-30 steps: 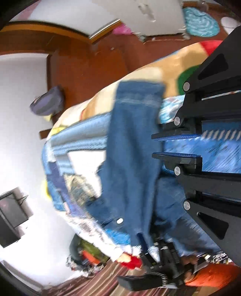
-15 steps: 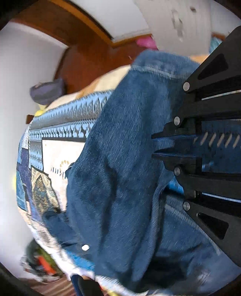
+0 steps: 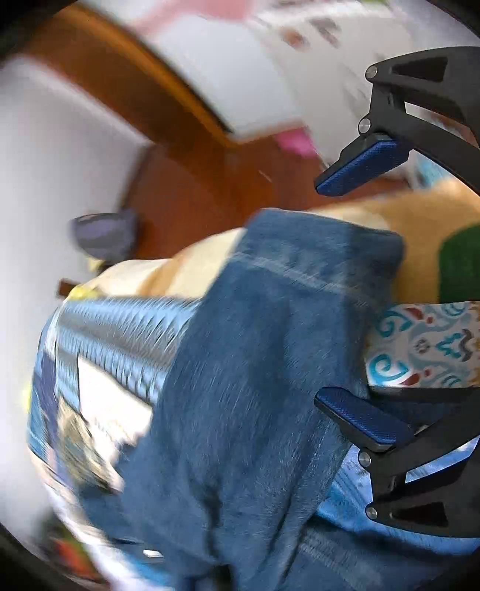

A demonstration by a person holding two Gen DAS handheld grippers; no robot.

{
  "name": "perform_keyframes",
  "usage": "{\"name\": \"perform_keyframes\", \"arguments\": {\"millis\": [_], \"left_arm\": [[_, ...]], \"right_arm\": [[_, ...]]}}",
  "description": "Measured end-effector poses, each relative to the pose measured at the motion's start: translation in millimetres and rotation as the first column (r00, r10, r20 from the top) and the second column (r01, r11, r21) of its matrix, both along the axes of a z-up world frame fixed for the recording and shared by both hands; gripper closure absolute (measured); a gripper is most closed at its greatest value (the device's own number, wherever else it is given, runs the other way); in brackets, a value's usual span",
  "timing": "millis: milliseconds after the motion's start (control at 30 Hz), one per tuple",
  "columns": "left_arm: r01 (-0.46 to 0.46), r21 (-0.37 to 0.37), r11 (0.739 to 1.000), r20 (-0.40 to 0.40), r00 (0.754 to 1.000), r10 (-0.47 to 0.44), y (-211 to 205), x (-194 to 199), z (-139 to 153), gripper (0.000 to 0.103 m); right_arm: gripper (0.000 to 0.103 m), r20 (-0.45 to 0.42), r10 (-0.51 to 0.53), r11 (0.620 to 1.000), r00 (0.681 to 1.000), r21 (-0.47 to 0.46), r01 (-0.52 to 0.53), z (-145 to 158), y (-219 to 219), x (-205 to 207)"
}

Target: Fold large clothes

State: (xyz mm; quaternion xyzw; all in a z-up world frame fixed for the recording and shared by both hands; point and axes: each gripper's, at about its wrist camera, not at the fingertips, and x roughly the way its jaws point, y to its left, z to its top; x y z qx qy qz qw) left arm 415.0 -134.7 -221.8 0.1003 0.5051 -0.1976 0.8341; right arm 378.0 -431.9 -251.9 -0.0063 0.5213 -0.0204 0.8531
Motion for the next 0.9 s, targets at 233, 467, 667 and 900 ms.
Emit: {"name": "perform_keyframes", "arguments": {"millis": [233, 467, 667, 900], "left_arm": [[-0.035, 0.019, 0.999, 0.081, 0.996, 0.033, 6.1, -9.9, 27.2, 0.024], [-0.13, -0.007, 0.992, 0.2, 0.971, 0.128, 46.9, -21.2, 68.5, 0.023], [-0.188, -0.006, 0.982, 0.207, 0.961, 0.185, 78.8, -29.3, 73.4, 0.023], [-0.241, -0.005, 0.971, 0.206, 0.949, 0.236, 106.1, -34.9, 65.6, 0.023]], "right_arm": [[0.0, 0.007, -0.185, 0.939, 0.983, 0.297, 0.174, 22.1, -58.1, -26.6], [0.008, -0.13, -0.264, 0.809, 0.956, 0.51, 0.292, -4.3, -88.0, -27.7], [0.044, -0.2, -0.253, 0.737, 0.946, 0.594, 0.323, -32.6, -73.1, -9.8], [0.077, -0.035, -0.212, 0.826, 0.977, 0.527, 0.198, 21.8, -52.0, -9.4]]}}
